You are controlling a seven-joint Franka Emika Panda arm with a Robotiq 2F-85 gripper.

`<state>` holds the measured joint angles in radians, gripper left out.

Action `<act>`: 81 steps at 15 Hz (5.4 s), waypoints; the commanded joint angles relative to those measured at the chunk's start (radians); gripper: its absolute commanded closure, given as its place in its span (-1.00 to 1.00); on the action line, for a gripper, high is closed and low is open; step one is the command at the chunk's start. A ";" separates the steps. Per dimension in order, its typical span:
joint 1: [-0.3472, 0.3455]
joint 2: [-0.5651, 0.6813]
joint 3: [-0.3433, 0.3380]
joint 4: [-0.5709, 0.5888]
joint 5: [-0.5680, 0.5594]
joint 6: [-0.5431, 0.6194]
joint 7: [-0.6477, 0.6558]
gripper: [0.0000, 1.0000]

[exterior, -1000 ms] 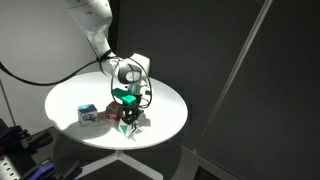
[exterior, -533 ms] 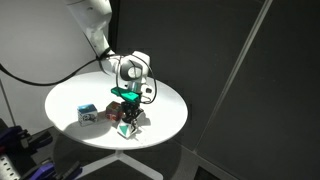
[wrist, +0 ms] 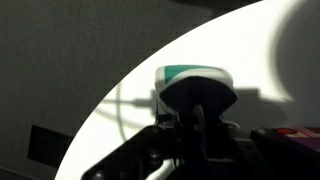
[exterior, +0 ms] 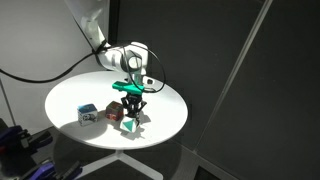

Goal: Move the block with the letter a on it to the left

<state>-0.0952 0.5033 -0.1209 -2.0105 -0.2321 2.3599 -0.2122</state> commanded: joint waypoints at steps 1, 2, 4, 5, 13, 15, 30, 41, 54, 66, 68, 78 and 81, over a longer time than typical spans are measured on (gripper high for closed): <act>-0.008 -0.104 0.015 -0.104 -0.067 0.030 -0.093 0.84; -0.009 -0.123 0.018 -0.126 -0.082 0.042 -0.116 0.83; -0.013 -0.164 0.026 -0.176 -0.106 0.064 -0.170 0.83; -0.015 -0.185 0.030 -0.202 -0.119 0.079 -0.199 0.83; -0.041 -0.338 0.057 -0.382 -0.113 0.155 -0.453 0.84; -0.038 -0.367 0.057 -0.404 -0.101 0.138 -0.502 0.84; -0.013 -0.404 0.052 -0.429 -0.090 0.067 -0.566 0.55; -0.010 -0.451 0.064 -0.459 -0.066 0.102 -0.649 0.86; 0.085 -0.606 0.103 -0.561 -0.006 0.182 -0.937 0.85; 0.204 -0.637 0.176 -0.655 -0.021 0.271 -0.949 0.85; 0.219 -0.646 0.184 -0.671 -0.007 0.275 -0.959 0.85; 0.247 -0.640 0.196 -0.675 -0.016 0.254 -0.931 0.61; 0.247 -0.642 0.195 -0.677 -0.016 0.254 -0.932 0.61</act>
<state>0.1544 -0.1377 0.0713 -2.6884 -0.2506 2.6170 -1.1420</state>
